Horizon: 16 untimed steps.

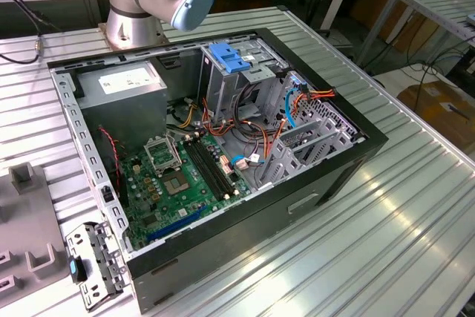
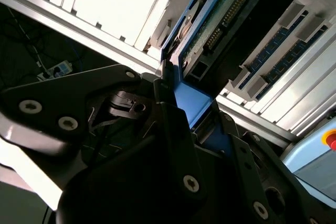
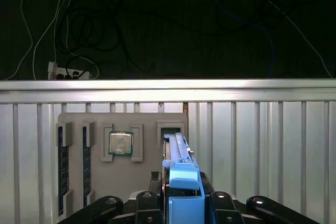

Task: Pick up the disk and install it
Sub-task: 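Pick up the disk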

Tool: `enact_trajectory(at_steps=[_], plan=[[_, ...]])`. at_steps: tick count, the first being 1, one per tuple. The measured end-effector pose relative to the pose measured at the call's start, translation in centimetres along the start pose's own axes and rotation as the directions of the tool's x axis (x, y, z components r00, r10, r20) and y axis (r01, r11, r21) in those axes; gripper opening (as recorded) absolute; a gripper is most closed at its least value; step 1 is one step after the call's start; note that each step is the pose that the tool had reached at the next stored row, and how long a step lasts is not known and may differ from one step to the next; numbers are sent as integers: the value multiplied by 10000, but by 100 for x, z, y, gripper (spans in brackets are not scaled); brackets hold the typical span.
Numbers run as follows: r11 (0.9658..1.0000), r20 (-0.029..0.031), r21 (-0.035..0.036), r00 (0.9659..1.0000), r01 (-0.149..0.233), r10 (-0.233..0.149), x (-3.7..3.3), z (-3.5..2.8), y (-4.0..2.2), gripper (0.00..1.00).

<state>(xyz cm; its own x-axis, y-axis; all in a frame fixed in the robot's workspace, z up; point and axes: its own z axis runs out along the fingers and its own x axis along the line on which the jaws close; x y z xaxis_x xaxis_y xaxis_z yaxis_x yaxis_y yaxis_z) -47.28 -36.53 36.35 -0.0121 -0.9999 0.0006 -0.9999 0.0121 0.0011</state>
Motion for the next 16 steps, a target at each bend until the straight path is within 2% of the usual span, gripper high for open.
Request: enact_trajectory(at_steps=[16], plan=[[10000, 1, 2, 10000, 0, 0, 0, -121, 0, 37]])
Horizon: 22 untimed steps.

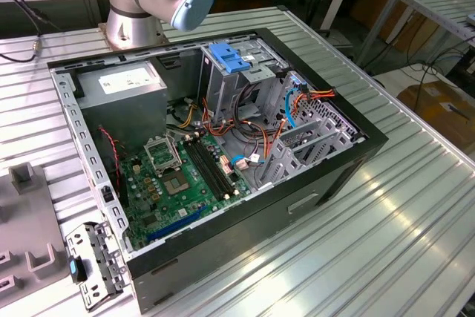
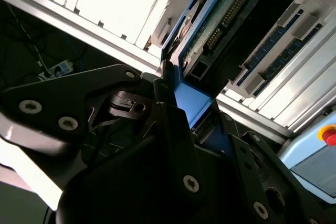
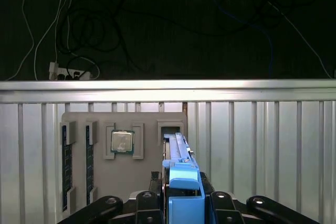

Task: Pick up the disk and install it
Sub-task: 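Pick up the disk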

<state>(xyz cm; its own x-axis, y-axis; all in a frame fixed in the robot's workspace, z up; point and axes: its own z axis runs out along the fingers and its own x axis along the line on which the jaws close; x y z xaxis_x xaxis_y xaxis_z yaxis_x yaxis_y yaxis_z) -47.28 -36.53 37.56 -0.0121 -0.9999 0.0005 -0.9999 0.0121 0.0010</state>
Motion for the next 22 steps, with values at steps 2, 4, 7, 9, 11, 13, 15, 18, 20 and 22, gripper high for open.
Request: enact_trajectory(at_steps=[2, 4, 7, 9, 11, 13, 15, 18, 20, 22], plan=[[10000, 0, 0, 10000, 0, 0, 0, -23, 0, 37], [10000, 0, 0, 10000, 0, 0, 0, -50, 0, 37], [10000, 0, 0, 10000, 0, 0, 0, -74, 0, 37], [10000, -1, -1, 10000, 0, 0, 0, -90, 0, 37], [10000, 0, 0, 10000, 0, 0, 0, -103, 0, 37], [10000, -1, -1, 10000, 0, 0, 0, -117, 0, 37], [10000, -1, -1, 10000, 0, 0, 0, -142, 0, 37], [10000, 0, -1, 10000, 0, 0, 0, -187, 0, 37], [10000, -1, -1, 10000, 0, 0, 0, -214, 0, 37], [10000, 2, 1, 10000, 0, 0, 0, -229, 1, 37]])
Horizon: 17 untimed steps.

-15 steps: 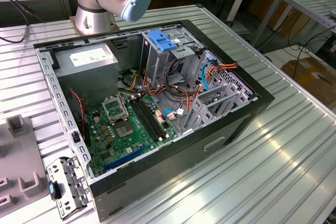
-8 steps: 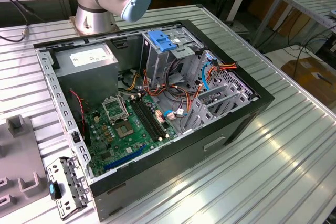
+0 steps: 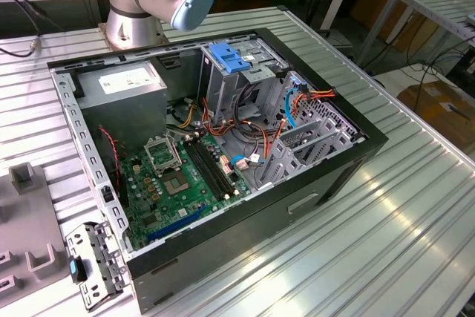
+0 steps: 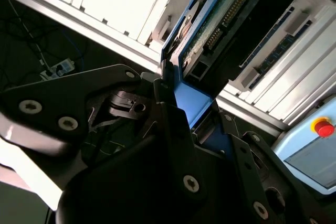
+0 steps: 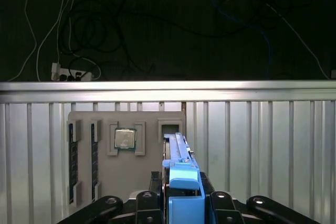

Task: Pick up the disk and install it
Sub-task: 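Pick up the disk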

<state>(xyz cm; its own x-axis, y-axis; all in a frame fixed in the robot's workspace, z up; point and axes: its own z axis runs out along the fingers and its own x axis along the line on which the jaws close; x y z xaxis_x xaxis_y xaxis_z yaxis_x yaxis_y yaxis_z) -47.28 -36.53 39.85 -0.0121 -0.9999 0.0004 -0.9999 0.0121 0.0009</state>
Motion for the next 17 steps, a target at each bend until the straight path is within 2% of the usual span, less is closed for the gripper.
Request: enact_trajectory(at_steps=[5, 6, 8, 13, 17], plan=[[10000, -2, -3, 10000, 0, 0, 0, -51, 0, 37], [10000, -1, -1, 10000, 0, 0, 0, -95, 0, 37], [10000, -1, -1, 10000, 0, 0, 0, -356, 0, 37], [10000, -1, -1, 10000, 0, 0, 0, -489, 0, 37], [10000, -1, -1, 10000, 0, 0, 0, -563, 0, 37]])
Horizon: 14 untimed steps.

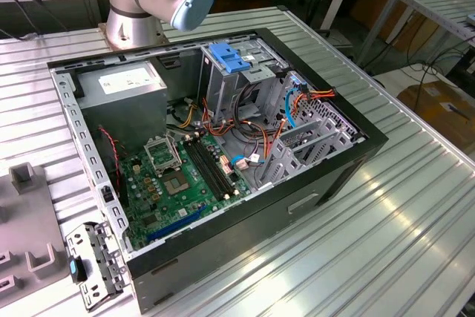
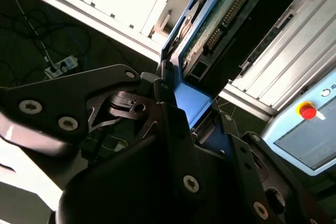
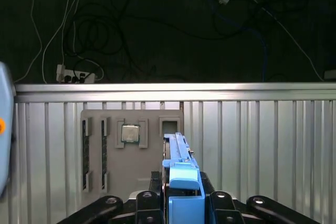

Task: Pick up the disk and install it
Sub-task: 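Pick up the disk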

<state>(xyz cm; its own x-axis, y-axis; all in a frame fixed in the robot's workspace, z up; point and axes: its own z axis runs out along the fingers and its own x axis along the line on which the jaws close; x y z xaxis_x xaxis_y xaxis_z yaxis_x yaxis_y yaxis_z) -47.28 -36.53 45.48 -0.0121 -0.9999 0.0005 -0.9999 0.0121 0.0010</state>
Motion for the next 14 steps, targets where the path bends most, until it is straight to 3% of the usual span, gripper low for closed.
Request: enact_trajectory(at_steps=[14], plan=[[10000, -1, -1, 10000, 0, 0, 0, -273, 0, 37]])
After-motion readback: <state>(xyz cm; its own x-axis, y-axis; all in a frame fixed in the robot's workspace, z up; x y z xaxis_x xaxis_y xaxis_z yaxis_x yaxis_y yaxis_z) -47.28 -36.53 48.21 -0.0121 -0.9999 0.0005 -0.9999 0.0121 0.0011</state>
